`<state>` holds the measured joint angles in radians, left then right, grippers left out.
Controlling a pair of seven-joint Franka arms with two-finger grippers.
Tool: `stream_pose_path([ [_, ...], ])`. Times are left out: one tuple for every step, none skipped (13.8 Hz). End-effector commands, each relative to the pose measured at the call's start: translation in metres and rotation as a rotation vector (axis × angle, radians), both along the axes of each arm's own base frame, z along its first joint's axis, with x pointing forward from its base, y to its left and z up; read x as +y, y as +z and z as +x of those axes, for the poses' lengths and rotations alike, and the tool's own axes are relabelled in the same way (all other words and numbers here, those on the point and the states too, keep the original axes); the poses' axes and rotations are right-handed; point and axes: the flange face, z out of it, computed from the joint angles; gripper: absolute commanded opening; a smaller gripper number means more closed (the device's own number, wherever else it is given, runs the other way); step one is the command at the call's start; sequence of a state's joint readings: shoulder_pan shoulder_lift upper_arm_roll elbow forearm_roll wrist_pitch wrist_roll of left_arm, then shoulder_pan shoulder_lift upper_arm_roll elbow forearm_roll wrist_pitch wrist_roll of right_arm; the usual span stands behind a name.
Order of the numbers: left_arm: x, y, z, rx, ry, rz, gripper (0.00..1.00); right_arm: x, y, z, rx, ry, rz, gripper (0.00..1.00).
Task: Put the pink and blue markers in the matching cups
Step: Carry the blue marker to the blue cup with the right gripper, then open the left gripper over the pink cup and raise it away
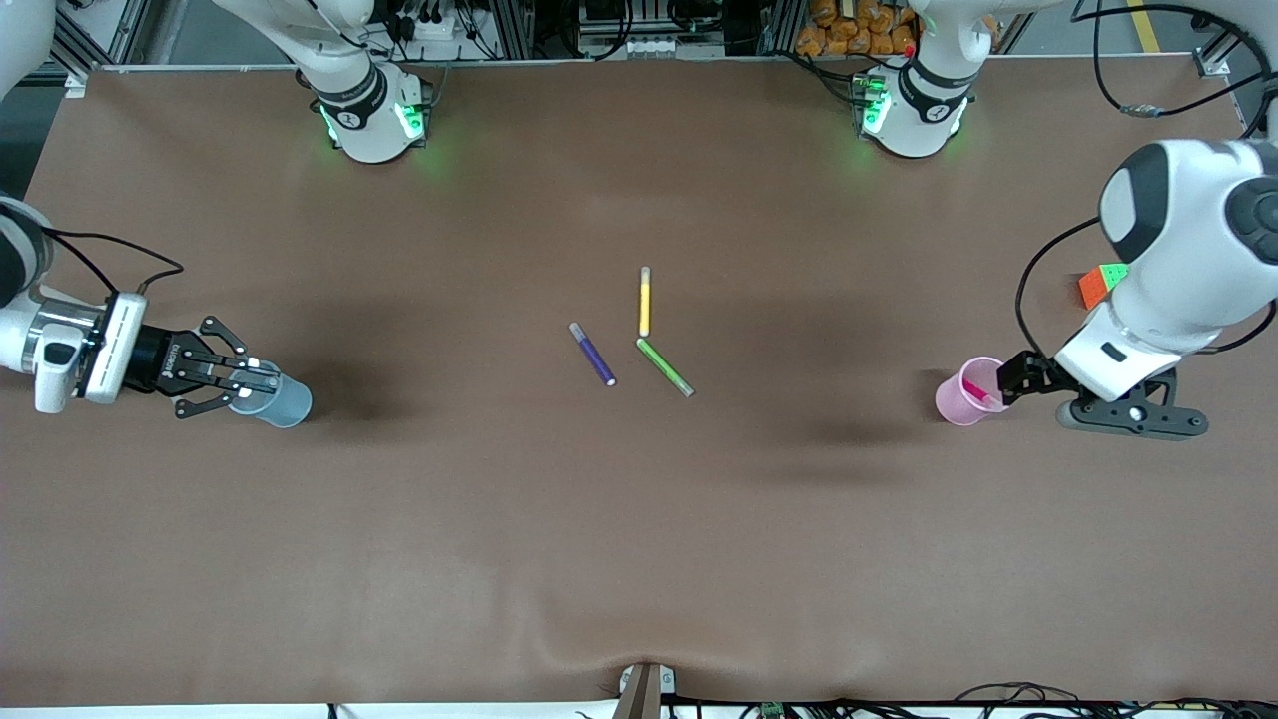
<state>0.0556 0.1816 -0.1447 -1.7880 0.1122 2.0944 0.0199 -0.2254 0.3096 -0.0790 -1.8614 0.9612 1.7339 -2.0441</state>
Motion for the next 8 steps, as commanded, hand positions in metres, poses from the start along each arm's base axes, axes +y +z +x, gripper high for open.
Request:
stream_pose_path([
  [-0.006, 0.045, -0.008, 0.054, 0.010, -0.002, 1.00, -0.015, -0.003, 0.001, -0.055, 0.039, 0.009, 0.03],
  [-0.005, 0.054, -0.011, 0.081, 0.018, -0.011, 1.00, -0.024, -0.014, -0.001, -0.049, 0.055, -0.013, 0.03],
  [-0.002, 0.066, -0.013, 0.085, 0.018, -0.010, 1.00, -0.030, -0.023, -0.004, -0.042, 0.083, -0.038, 0.04],
  [0.001, 0.079, -0.016, 0.089, 0.025, -0.007, 1.00, -0.032, -0.031, -0.006, -0.041, 0.109, -0.053, 0.04],
  [0.002, 0.087, -0.020, 0.110, 0.029, -0.008, 1.00, -0.039, -0.039, -0.007, -0.047, 0.118, -0.057, 0.04],
  [0.000, 0.101, -0.023, 0.118, 0.034, -0.022, 1.00, -0.045, -0.045, -0.009, -0.049, 0.119, -0.057, 0.04],
  [0.000, 0.111, -0.028, 0.125, 0.038, -0.030, 1.00, -0.046, -0.051, -0.009, -0.050, 0.126, -0.055, 0.04],
  [-0.001, 0.122, -0.033, 0.119, 0.037, -0.029, 1.00, -0.046, -0.055, -0.010, -0.049, 0.130, -0.053, 0.04],
])
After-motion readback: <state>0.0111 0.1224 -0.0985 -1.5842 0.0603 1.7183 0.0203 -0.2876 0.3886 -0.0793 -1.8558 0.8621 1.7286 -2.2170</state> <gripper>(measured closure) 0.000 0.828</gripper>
